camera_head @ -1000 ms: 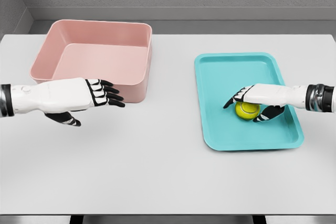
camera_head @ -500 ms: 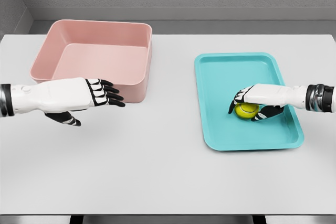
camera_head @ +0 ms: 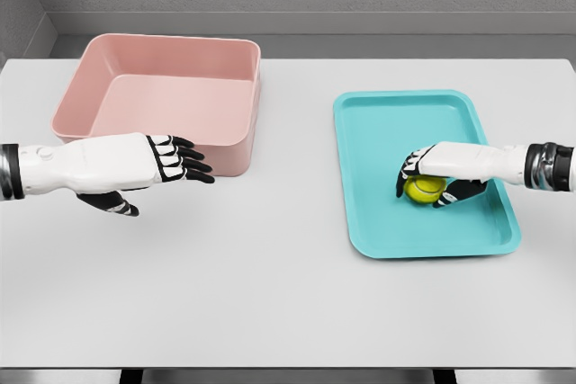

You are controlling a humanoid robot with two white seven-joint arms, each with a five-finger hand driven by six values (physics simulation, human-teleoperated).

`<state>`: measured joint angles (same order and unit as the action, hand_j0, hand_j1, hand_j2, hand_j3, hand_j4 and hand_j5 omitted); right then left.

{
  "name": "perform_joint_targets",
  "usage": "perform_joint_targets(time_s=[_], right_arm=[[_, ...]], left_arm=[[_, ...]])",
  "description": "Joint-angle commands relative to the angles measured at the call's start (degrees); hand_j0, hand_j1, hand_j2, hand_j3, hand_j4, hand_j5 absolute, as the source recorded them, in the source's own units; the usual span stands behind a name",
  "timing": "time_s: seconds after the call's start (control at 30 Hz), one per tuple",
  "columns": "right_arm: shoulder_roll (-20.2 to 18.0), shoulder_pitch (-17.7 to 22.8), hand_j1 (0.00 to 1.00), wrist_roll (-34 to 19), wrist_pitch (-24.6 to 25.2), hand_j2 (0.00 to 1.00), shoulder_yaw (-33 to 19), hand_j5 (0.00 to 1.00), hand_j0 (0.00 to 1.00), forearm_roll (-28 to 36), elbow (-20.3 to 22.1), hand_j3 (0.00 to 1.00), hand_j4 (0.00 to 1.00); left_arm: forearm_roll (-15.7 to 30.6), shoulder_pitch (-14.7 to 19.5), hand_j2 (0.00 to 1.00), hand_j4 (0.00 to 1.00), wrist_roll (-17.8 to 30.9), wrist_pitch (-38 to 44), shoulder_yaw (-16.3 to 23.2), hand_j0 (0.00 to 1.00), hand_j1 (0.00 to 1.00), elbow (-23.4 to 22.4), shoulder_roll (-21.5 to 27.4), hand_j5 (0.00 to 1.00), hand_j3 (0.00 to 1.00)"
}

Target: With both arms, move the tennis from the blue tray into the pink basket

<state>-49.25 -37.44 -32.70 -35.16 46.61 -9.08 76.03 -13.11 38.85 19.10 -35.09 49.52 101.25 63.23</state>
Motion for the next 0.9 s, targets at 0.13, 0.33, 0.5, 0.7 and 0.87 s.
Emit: perform_joint_targets(time_s=[0.13,0.33,0.5,0.7,0.87], right_arm=[[-0.06,-0.17,0.5,0.0,0.16,0.5,-0.29,0.5,0.5,0.46,0.35,0.5,0.5],[0.12,-1.23,0.49,0.0,0.16,0.49,-0.38,0.49,0.49,0.55,0.96,0.49,0.49],[0.73,-2.02,0.49,0.0,0.16,0.49,-0.46,0.49,0.49,0.46,1.14,0.49,0.49],[2.58,-3.69,0.49,-0.09,0.16,0.49,-0.38,0.49,0.49,0.46,1.93,0.49,0.49],[4.16,-4.48,0.49,-0.17,0.16,0.49,-0.38,0.49,0.49,0.55,2.89,0.49,0.49]], left_arm=[[0.37,0.0,1.0,1.0,-0.03,0.09,-0.04,1.0,1.0,0.0,0.05,1.0,1.0],[0.37,0.0,1.0,1.0,-0.03,0.09,-0.04,1.0,1.0,0.0,-0.04,1.0,1.0],[0.37,0.09,1.0,1.0,-0.03,0.09,-0.04,1.0,1.0,0.0,-0.04,1.0,1.0],[0.37,0.09,1.0,1.0,-0.03,0.09,-0.04,1.0,1.0,0.0,-0.57,1.0,1.0],[0.37,0.18,1.0,1.0,-0.03,0.09,-0.04,1.0,1.0,0.0,-1.09,1.0,1.0]])
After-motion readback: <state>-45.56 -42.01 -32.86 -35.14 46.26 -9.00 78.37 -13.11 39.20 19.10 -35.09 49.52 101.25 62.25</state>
